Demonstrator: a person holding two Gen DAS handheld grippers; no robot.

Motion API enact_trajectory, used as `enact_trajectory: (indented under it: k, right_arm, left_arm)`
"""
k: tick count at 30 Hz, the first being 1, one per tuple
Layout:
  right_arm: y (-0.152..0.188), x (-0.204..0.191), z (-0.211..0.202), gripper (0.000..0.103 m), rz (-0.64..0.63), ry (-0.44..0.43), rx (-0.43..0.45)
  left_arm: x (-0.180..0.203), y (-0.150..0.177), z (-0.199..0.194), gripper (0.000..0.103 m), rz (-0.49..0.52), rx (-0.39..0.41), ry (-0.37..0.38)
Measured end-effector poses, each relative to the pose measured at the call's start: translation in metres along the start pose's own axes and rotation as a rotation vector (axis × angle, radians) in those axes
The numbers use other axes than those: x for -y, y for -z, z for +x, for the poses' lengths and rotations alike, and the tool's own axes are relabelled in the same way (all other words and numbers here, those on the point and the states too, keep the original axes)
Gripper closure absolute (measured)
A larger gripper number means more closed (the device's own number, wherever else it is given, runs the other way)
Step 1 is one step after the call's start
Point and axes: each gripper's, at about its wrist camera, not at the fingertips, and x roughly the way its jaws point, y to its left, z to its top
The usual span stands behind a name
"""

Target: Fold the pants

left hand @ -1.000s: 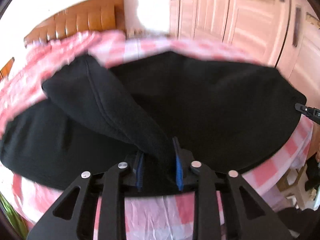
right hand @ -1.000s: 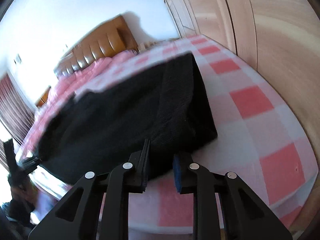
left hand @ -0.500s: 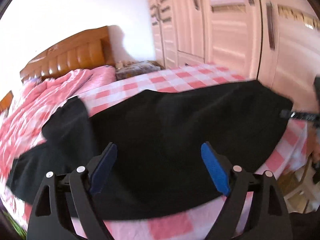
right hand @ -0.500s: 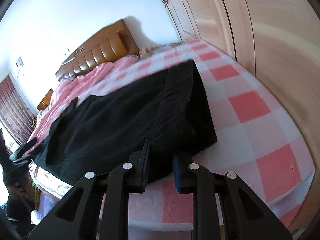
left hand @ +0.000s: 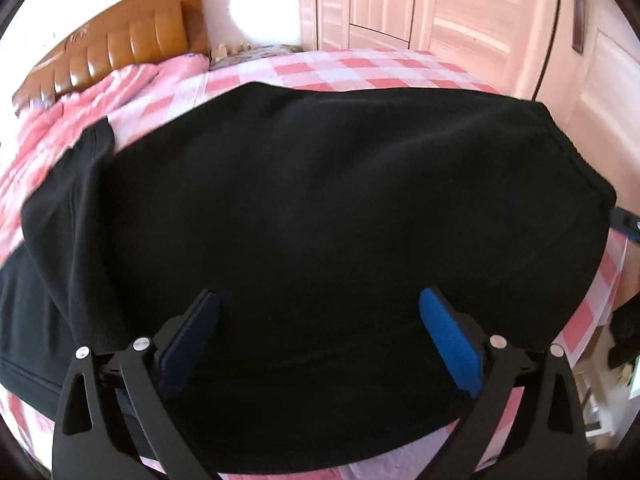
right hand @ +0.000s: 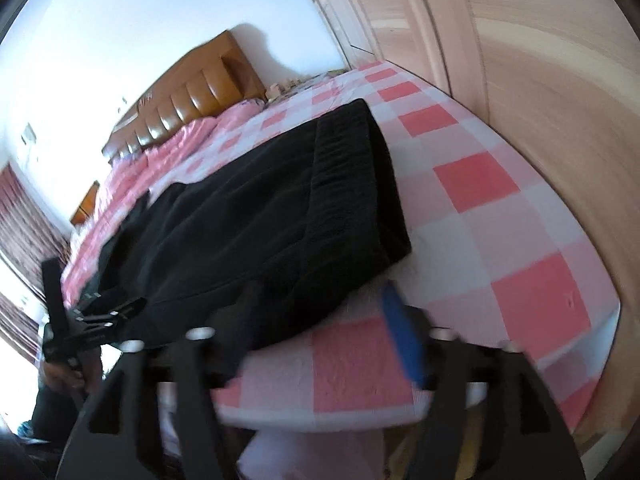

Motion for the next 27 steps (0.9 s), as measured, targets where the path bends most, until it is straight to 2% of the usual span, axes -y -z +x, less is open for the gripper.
enact_trajectory:
  k: [4, 7, 12, 14, 15, 19, 22, 27]
  right_arm:
    - [-0.004, 0.011, 0.004, 0.034, 0.048, -0.011, -0.016]
    - [-0.01, 0.018, 0.02, 0.032, 0.096, -0.061, -0.049]
    - [-0.022, 0.003, 0.038, 0.03, 0.046, -0.057, -0.073]
    - [-0.022, -0.005, 0.041, 0.038, -0.002, -0.016, -0.077]
    - [-0.021, -0.008, 0.042, 0.046, -0.017, 0.006, -0.074]
    - [-0.014, -0.006, 0.033, 0.065, -0.01, -0.015, -0.016]
    - [-0.015, -0.017, 0.022, 0.072, -0.038, 0.0, 0.048]
    - [-0.015, -0.024, 0.008, 0.075, -0.059, 0.057, 0.108]
  left_arm:
    - [0.005, 0.001, 0.0, 0.001, 0.007, 0.012, -0.023]
    - [0.004, 0.0, 0.0, 0.001, 0.008, 0.01, -0.023]
    - [0.004, -0.001, 0.001, 0.001, 0.003, 0.018, -0.026]
    - [0.003, -0.001, 0.003, 0.001, -0.002, 0.021, -0.028]
    - [0.003, -0.002, 0.004, 0.001, -0.005, 0.023, -0.029]
    - [0.003, -0.001, 0.004, 0.001, -0.01, 0.031, -0.032]
    - [0.004, -0.001, 0.004, 0.001, -0.014, 0.033, -0.033]
    - [0.006, -0.001, 0.004, 0.001, -0.022, 0.035, -0.036]
